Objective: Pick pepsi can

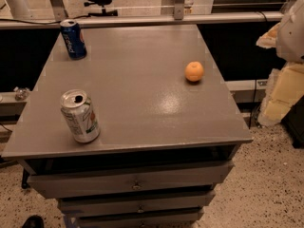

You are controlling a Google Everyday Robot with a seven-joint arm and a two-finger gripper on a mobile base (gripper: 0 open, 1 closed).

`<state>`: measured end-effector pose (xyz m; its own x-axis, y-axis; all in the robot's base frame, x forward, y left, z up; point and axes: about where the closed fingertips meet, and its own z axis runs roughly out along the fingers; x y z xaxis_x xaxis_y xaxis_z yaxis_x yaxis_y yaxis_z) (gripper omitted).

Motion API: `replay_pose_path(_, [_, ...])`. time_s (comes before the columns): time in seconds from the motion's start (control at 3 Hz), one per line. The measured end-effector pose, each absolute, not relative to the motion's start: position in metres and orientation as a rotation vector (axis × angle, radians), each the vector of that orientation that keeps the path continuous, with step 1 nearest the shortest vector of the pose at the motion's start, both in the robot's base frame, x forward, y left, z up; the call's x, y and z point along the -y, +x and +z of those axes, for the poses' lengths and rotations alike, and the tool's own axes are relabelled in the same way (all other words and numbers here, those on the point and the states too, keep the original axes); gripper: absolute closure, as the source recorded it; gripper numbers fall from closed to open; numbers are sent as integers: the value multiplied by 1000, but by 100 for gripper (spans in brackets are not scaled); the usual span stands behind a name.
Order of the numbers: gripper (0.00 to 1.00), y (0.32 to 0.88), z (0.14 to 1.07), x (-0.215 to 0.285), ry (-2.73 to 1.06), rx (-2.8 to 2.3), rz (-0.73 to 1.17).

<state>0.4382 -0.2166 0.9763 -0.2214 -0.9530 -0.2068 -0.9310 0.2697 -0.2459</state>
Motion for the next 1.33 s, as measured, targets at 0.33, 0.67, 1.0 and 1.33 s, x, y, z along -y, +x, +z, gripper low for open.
replay_pose_path(0.33, [0,438,976,217,-1724,-2231,-99])
replay_pose_path(0.67, [0,466,980,213,-1644,-2196,-15])
replay_pose_path(1.0, [0,515,980,179,-1568,-2124,108])
replay_pose_path(1.33, [0,559,978,132,-1516,-2043,193])
